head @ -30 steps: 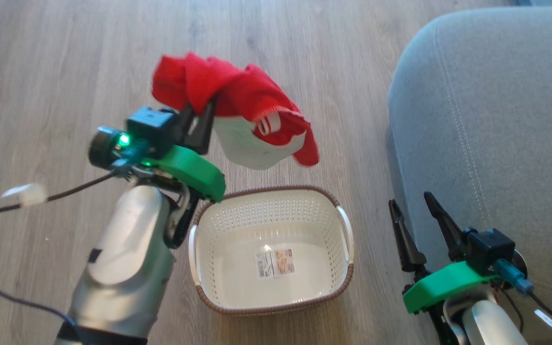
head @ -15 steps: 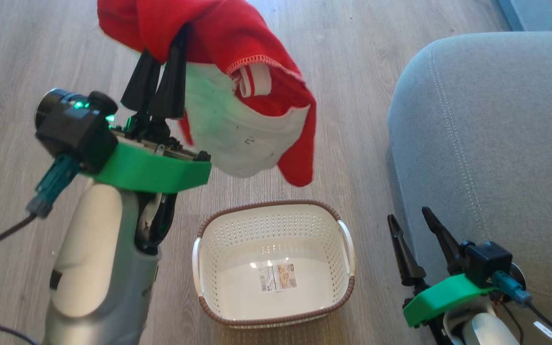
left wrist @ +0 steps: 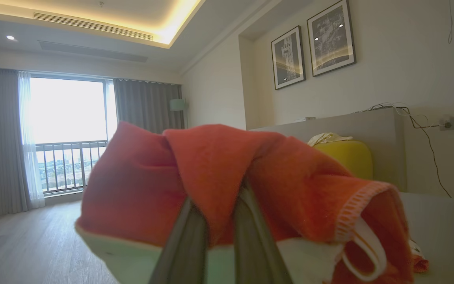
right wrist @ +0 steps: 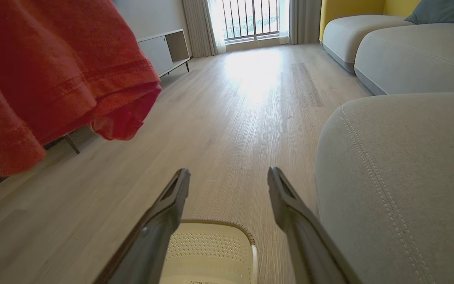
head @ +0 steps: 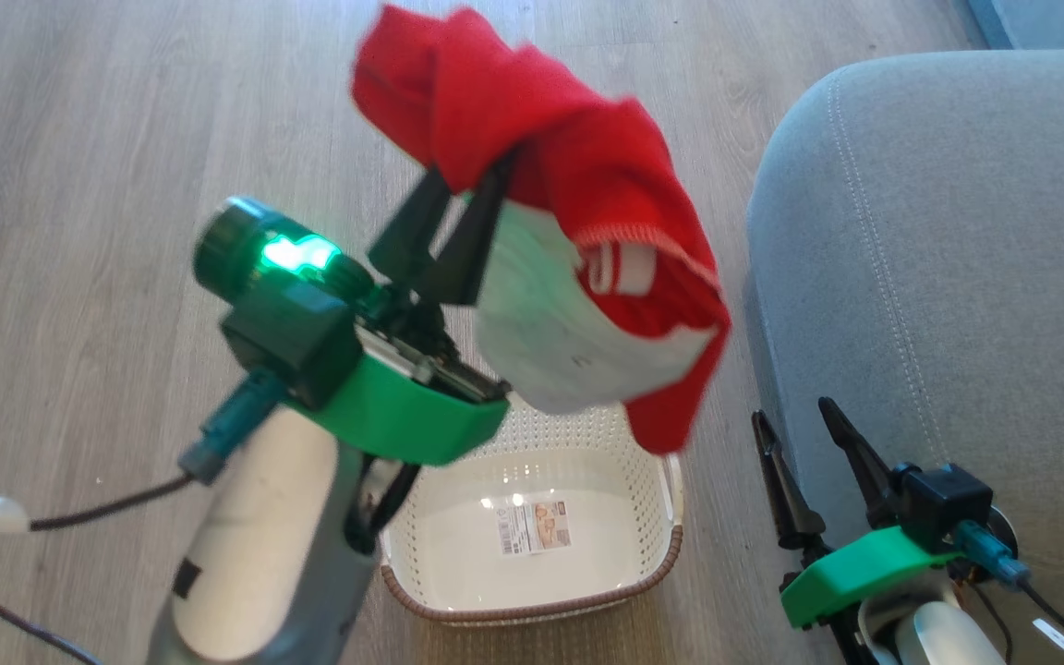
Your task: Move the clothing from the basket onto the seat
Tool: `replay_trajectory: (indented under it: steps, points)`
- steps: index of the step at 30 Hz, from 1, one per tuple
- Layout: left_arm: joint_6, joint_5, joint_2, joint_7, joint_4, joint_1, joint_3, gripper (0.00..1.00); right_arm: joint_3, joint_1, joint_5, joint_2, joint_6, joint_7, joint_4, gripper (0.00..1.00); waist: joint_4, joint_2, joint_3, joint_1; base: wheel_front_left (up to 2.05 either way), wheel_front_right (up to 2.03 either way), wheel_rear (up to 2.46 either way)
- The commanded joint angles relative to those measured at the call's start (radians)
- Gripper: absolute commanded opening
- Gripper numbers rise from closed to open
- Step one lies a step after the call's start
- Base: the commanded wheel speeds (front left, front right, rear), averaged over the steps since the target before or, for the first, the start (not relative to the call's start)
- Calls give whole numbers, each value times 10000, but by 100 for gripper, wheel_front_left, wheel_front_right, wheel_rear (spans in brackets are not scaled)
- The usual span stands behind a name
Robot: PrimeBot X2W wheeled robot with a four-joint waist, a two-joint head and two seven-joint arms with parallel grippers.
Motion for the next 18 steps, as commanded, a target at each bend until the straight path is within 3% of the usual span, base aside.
replay_trajectory:
  steps: [1,10,18]
  points:
    - [-25,90,134,-93,-343,-177,186,0,152,-217,9,-68,-2,-94,-280,100,-14,0,4,1,0,0,0]
    - [185,94,134,-93,-461,-46,-377,0,91,-248,-8,-39,-2,-94,-285,100,-113,0,72,1,0,0,0]
    - [234,201,134,-93,-337,-81,-281,0,134,-316,-161,-146,-2,-94,-261,100,-188,0,45,1,0,0,0]
